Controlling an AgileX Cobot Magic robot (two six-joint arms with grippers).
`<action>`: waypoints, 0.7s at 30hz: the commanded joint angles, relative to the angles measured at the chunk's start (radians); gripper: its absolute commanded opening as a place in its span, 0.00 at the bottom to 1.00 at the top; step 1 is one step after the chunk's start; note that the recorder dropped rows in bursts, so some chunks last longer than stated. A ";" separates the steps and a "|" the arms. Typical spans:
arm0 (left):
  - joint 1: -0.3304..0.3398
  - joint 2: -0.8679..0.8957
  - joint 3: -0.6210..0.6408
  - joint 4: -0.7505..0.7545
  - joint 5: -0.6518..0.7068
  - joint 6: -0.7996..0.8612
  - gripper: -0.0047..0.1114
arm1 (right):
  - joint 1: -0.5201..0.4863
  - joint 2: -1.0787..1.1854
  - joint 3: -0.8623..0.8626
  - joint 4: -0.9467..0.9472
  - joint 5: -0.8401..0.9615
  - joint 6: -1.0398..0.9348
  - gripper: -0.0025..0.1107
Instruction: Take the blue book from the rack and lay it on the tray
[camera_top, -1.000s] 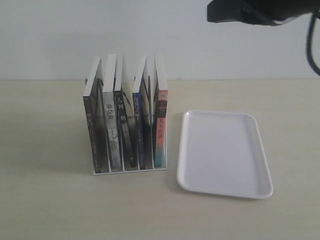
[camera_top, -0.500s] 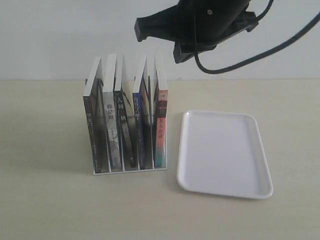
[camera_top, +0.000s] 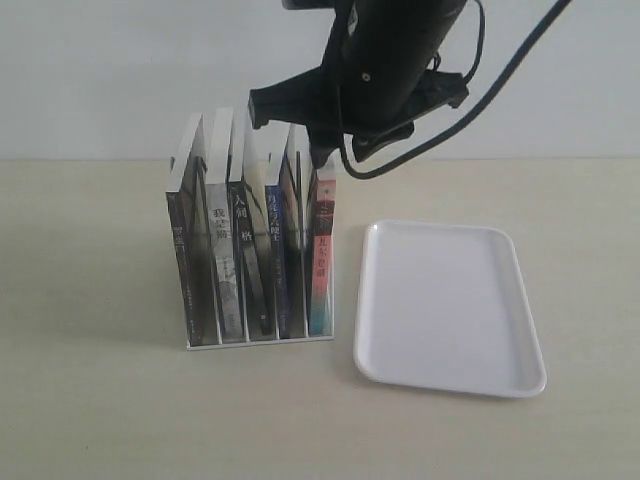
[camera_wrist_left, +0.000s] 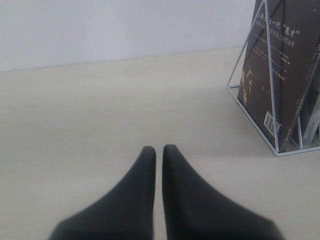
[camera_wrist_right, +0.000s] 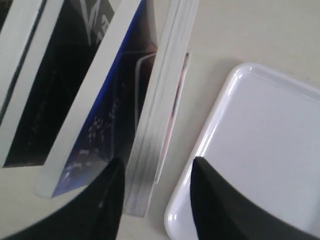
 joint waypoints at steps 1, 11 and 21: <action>0.002 -0.003 -0.003 -0.002 -0.016 0.002 0.08 | 0.001 0.027 -0.008 0.027 -0.015 0.002 0.38; 0.002 -0.003 -0.003 -0.002 -0.016 0.002 0.08 | -0.001 0.078 -0.008 0.050 -0.037 0.017 0.38; 0.002 -0.003 -0.003 -0.002 -0.016 0.002 0.08 | -0.001 0.087 -0.008 0.047 -0.038 0.051 0.02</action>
